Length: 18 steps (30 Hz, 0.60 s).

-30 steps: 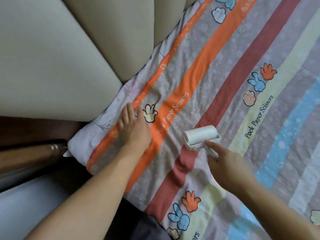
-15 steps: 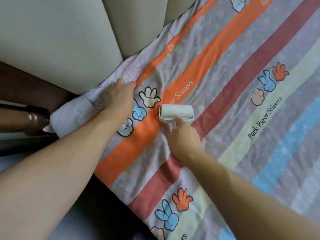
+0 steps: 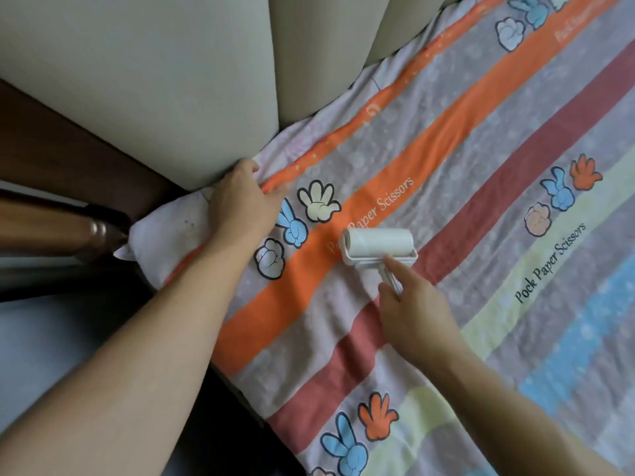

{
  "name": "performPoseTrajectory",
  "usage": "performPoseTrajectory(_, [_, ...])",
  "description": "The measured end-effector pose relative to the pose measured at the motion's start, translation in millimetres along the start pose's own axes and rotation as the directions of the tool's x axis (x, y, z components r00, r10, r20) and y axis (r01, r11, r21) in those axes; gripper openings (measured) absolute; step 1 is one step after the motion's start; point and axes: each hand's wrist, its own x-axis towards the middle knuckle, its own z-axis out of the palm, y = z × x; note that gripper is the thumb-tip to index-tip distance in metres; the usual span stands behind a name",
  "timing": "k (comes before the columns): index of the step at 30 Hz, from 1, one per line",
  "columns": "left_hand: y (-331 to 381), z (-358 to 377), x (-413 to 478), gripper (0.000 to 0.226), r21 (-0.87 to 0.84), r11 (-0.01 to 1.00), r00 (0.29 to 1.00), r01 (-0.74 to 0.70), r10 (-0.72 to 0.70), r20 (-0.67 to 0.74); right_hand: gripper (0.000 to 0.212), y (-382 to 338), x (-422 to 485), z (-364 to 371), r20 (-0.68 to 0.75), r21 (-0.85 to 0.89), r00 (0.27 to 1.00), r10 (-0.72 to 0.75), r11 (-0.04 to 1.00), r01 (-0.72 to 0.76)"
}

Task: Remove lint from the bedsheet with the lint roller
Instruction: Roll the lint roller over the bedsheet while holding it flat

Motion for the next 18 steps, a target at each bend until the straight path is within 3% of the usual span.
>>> performPoseTrajectory(3, [-14, -4, 5, 0.052, -0.086, 0.992, 0.989, 0.092, -0.081, 0.124, 0.049, -34, 45, -6, -0.089, -0.02, 0.991, -0.103, 0.995, 0.102])
performPoseTrajectory(6, [-31, 0, 11, 0.044, -0.182, 0.982, 0.985, 0.047, -0.015, 0.174, 0.052, -68, 88, 2, -0.121, -0.049, 0.982, -0.146, 0.989, 0.141])
performPoseTrajectory(9, [-41, 3, 13, 0.05, -0.247, 0.969, 0.985, 0.017, 0.027, 0.171, 0.057, -80, 106, 18, -0.13, -0.073, 0.979, -0.154, 0.987, 0.146])
performPoseTrajectory(13, [-54, 6, 21, 0.051, -0.5, 0.85, 0.976, 0.167, -0.07, 0.206, 0.059, -48, 78, 41, -0.094, -0.139, 0.984, -0.15, 0.981, 0.136])
performPoseTrajectory(18, [-57, 12, 24, 0.061, -0.497, 0.855, 0.983, 0.146, -0.07, 0.17, 0.059, 8, 7, 61, 0.022, -0.151, 0.993, -0.114, 0.982, 0.116])
